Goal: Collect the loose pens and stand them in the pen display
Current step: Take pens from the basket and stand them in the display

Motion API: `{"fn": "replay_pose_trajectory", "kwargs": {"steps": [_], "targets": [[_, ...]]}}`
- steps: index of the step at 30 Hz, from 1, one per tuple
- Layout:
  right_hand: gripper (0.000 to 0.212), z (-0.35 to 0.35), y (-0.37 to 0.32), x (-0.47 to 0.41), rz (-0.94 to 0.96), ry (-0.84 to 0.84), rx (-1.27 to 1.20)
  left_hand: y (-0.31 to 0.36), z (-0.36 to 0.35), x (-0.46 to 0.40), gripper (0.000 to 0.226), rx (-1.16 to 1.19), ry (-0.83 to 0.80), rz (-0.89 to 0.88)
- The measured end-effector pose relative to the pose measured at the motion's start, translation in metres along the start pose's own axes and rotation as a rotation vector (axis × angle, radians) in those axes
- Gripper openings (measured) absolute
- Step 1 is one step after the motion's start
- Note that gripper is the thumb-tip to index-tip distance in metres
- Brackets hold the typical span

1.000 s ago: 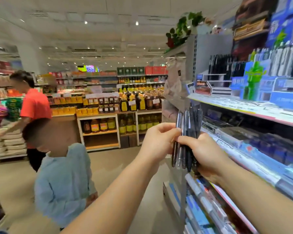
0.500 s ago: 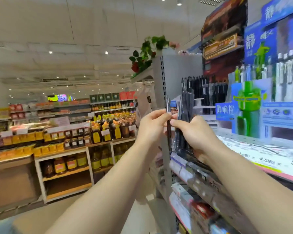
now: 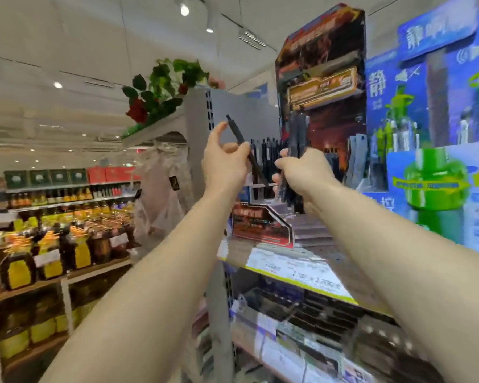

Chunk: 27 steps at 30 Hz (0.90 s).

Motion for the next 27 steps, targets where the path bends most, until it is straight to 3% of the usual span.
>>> {"fn": "replay_pose_trajectory", "kwargs": {"steps": [5,13,20,27], "targets": [[0.019,-0.002,-0.004,-0.022,0.070,-0.011,0.087,-0.021,-0.012,-0.044,0.073,0.038,-0.109,-0.125],[0.024,-0.010,0.019,-0.041,0.044,-0.013,0.010,-0.045,-0.035,-0.062,0.064,-0.078,-0.257,-0.389],[0.023,-0.004,0.049,-0.042,-0.022,-0.001,0.004,-0.048,-0.039,-0.069,0.049,0.020,-0.243,-0.415],[0.025,0.002,0.053,-0.041,-0.008,0.020,-0.004,-0.047,-0.049,-0.067,0.032,-0.123,-0.286,-0.486]]}}
Point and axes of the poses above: each hand's wrist, its own x-axis away from the middle knuckle, its own z-axis out of the back of the hand, y = z × x, the point moved 5 cm from there along -x, towards the middle knuckle, and after that the axes turned 4 degrees about y, right-handed, at the moved point
